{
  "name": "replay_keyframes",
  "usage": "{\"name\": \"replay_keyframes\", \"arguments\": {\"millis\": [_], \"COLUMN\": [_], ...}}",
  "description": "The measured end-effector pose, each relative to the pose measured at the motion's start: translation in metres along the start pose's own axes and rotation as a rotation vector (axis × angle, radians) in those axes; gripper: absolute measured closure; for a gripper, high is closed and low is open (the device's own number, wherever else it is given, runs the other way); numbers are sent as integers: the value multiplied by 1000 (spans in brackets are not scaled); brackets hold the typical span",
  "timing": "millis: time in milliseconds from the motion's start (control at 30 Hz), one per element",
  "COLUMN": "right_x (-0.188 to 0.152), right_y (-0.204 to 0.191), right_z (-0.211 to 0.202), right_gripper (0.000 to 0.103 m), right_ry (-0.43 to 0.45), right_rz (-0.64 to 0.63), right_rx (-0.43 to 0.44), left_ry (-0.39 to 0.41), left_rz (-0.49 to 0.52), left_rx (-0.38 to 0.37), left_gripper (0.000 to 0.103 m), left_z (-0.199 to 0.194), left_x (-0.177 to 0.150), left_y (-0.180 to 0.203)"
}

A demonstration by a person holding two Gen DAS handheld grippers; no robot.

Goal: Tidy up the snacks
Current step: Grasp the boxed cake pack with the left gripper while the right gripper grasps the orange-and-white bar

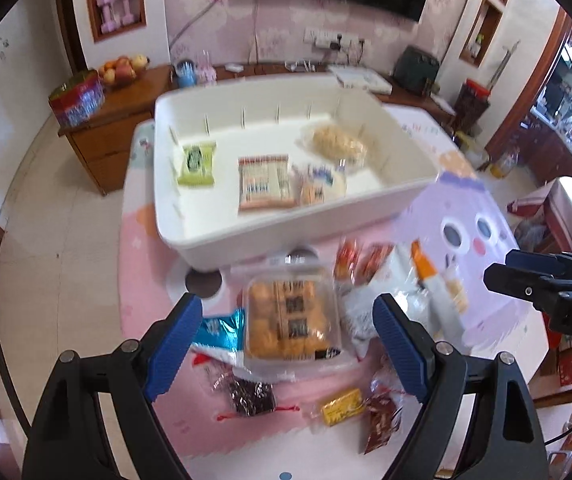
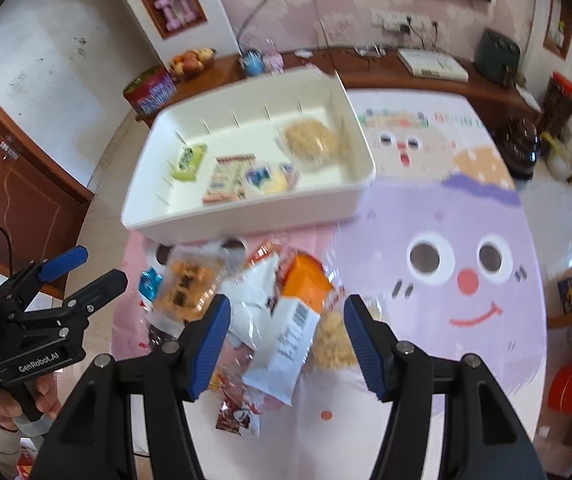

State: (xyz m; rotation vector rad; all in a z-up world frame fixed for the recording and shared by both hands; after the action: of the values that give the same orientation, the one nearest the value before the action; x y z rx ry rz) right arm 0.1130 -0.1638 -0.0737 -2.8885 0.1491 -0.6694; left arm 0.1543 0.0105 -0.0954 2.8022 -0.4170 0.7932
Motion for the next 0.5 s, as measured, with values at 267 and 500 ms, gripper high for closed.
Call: {"name": "replay_keyframes", "arguments": {"millis": [267,500], "right_x": [-18,-21], "right_y": [9,11], "right_z": [36,51], "right_gripper": [44,44], "right_ry": [-89,-128], "right_rz": [17,26], "right_rx": [-4,15], "left_ry": [-81,-124], "left_rz": [3,-1], "left_rx": [7,18], "left_gripper": [16,16], "left_z": [36,58], "left_x": [-15,-17], "left_y": [-1,-3]}}
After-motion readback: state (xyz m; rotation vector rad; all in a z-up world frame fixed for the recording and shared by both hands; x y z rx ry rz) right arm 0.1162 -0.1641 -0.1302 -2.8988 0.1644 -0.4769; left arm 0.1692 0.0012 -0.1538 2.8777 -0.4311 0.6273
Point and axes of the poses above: each gripper's, at about its wrist camera, not at the fingertips, and z roughly the way its jaws point, y to its right, x to its top, the point moved 2 cm from there along z, roughly the way its jaws point, and after that the axes turned 4 degrees about y, right-handed, at the moved point
